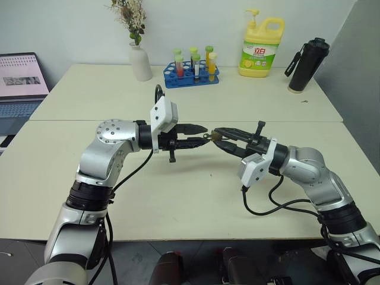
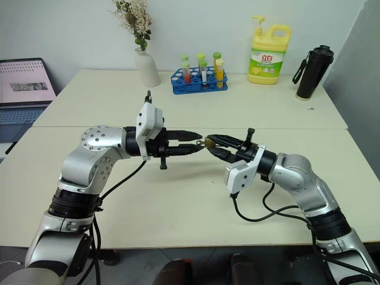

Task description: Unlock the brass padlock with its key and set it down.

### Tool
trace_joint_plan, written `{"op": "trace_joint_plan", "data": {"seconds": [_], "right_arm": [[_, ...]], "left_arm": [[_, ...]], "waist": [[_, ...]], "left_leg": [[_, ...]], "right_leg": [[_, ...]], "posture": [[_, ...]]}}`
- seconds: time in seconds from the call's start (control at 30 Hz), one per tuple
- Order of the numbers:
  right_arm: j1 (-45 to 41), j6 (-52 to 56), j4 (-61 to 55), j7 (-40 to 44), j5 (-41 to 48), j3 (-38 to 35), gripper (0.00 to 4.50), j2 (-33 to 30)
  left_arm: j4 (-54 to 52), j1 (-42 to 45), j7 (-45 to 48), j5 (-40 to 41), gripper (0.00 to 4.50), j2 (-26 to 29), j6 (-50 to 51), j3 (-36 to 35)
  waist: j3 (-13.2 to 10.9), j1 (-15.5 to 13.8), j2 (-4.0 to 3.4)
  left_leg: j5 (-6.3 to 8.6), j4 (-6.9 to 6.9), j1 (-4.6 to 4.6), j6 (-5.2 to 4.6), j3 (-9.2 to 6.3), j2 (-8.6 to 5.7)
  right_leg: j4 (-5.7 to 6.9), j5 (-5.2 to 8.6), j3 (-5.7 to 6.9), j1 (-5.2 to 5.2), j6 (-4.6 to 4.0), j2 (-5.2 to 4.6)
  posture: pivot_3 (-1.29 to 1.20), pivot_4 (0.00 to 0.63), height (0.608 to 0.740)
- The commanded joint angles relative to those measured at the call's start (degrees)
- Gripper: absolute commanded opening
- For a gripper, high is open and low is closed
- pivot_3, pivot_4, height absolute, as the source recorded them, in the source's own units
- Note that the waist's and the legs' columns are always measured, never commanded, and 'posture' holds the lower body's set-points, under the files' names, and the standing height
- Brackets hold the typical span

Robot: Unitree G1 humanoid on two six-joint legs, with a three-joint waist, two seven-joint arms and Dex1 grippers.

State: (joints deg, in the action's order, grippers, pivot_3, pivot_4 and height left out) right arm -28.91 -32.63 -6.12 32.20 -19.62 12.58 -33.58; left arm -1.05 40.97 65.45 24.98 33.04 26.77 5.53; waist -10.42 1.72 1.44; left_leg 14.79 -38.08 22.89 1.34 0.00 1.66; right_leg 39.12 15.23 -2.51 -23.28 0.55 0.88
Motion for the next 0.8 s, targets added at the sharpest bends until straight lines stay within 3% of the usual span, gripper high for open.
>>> {"op": "trace_joint_plan", "data": {"seconds": [0.03,0.07,0.27,0.5,0.8], "right_arm": [[-1.2,-0.4,-1.4,-0.7,0.5,-0.8,0.94,0.0],[-1.2,-0.4,-1.4,-0.6,0.6,-0.8,0.94,0.0],[-1.5,-0.2,-1.1,-0.1,0.2,-0.2,0.94,0.0],[-2.1,2.2,-1.0,0.7,-1.3,0.1,0.94,0.1],[-1.9,2.7,-2.0,0.7,-0.8,0.6,0.94,0.3]], "left_arm": [[-2.1,1.8,-0.8,7.8,2.40,2.3,13.7,-4.0],[-2.6,2.1,-1.7,9.5,2.73,2.0,16.0,-4.9],[-6.7,2.6,-3.5,15.6,2.73,2.3,25.1,-6.0],[-9.1,1.3,-5.7,10.1,2.73,2.5,20.0,-2.4],[-7.2,2.1,-8.4,10.1,2.73,-1.0,19.4,-2.4]], "waist": [[0.0,0.1,0.00],[0.0,0.1,0.00],[0.0,0.0,0.00],[0.0,0.0,0.00],[0.0,0.0,0.00]], "left_leg": [[0.00,0.00,0.00,0.00,0.01,0.01],[0.00,0.01,-0.02,0.00,0.01,0.02],[0.00,-0.01,0.01,0.01,-0.03,0.00],[-0.02,-0.01,-0.02,0.03,-0.04,0.00],[-0.02,-0.01,-0.01,0.03,-0.03,0.00]], "right_leg": [[0.00,0.00,0.00,0.00,0.00,0.00],[0.01,0.00,0.01,0.00,0.00,0.00],[0.00,0.00,-0.01,0.00,0.00,-0.03],[0.03,-0.01,-0.03,0.00,-0.02,-0.04],[0.02,-0.01,-0.04,0.00,-0.02,-0.04]], "posture": [[0.00,0.150,0.740],[0.00,0.150,0.740],[0.00,0.150,0.740],[0.00,0.150,0.740],[0.00,0.150,0.740]]}}
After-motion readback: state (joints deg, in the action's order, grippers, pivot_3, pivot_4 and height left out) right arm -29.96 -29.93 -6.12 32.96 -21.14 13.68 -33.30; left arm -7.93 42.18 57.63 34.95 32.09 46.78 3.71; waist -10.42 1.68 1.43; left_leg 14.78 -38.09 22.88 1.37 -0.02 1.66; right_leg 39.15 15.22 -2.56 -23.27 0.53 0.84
